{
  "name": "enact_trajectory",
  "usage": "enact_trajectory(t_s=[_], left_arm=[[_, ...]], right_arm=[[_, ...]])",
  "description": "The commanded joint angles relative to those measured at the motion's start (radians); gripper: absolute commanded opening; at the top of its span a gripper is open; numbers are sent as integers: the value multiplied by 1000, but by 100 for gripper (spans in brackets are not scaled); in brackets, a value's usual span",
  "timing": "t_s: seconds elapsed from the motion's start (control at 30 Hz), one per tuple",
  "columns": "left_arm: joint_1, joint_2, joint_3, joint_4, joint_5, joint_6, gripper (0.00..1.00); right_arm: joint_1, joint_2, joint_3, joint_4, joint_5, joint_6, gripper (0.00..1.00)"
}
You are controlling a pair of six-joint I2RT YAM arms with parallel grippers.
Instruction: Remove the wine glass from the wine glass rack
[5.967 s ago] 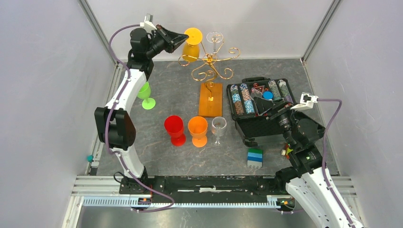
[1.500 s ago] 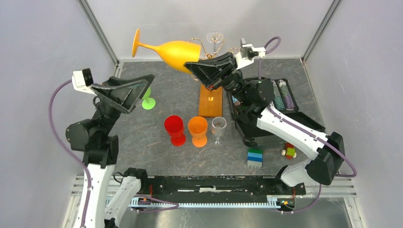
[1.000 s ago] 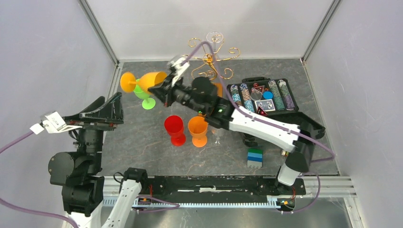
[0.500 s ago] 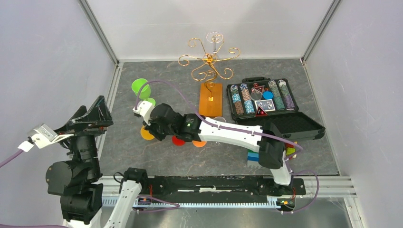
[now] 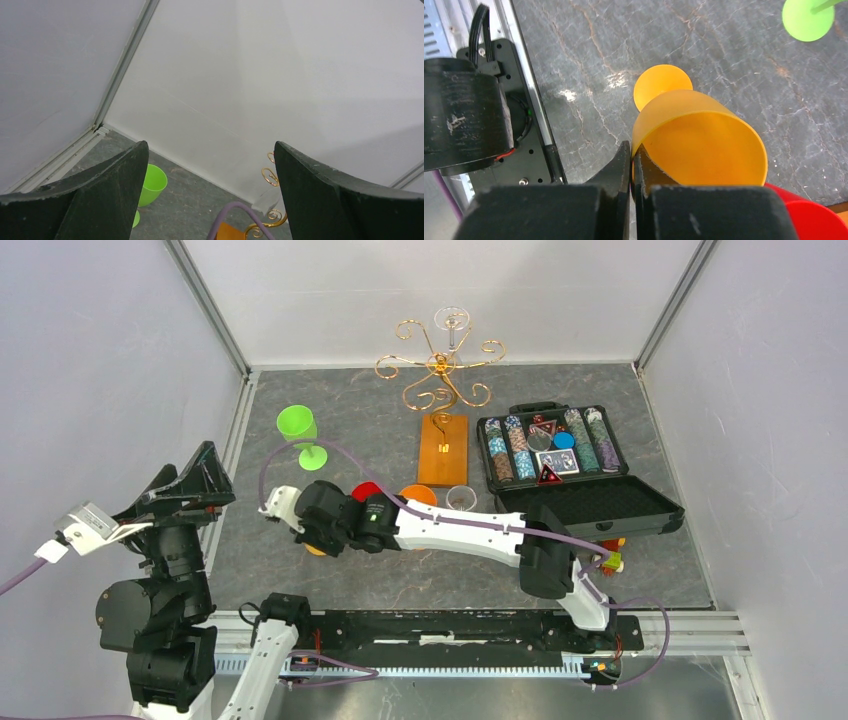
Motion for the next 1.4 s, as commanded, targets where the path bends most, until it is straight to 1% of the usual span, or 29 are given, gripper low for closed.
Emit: enact_trajectory(t_s=[0.0,0.17,0.3,0.4,0.57,0.67,0.83,0.97,1.23,1.37], left_arm=[[2,-10,4,36,-29,45,98],[1,-6,6,36,-21,43,98],[2,-4,3,36,-14,33,98],[2,-1,4,35,-9,30,98],[2,0,4,35,-9,32,99],[2,0,4,35,-7,33,99],[2,2,5,35,-7,34,100],[2,5,9,35,-10,42,100],[2,6,9,35,-13,47,100],[1,8,10,35,-14,48,100]], right_arm=[[8,29,72,-28,-23,-65,4],[21,52,89,-66,-26,-107,8],[34,69,109,-99,29,-136,11],[39,69,113,-103,56,-149,15],[43,70,119,-91,68,-162,26],[44,70,126,-77,76,-160,28],[45,54,128,-27,99,-160,29],[45,43,114,13,129,-163,32],[45,40,119,40,171,-165,32],[46,25,129,51,189,-158,37]])
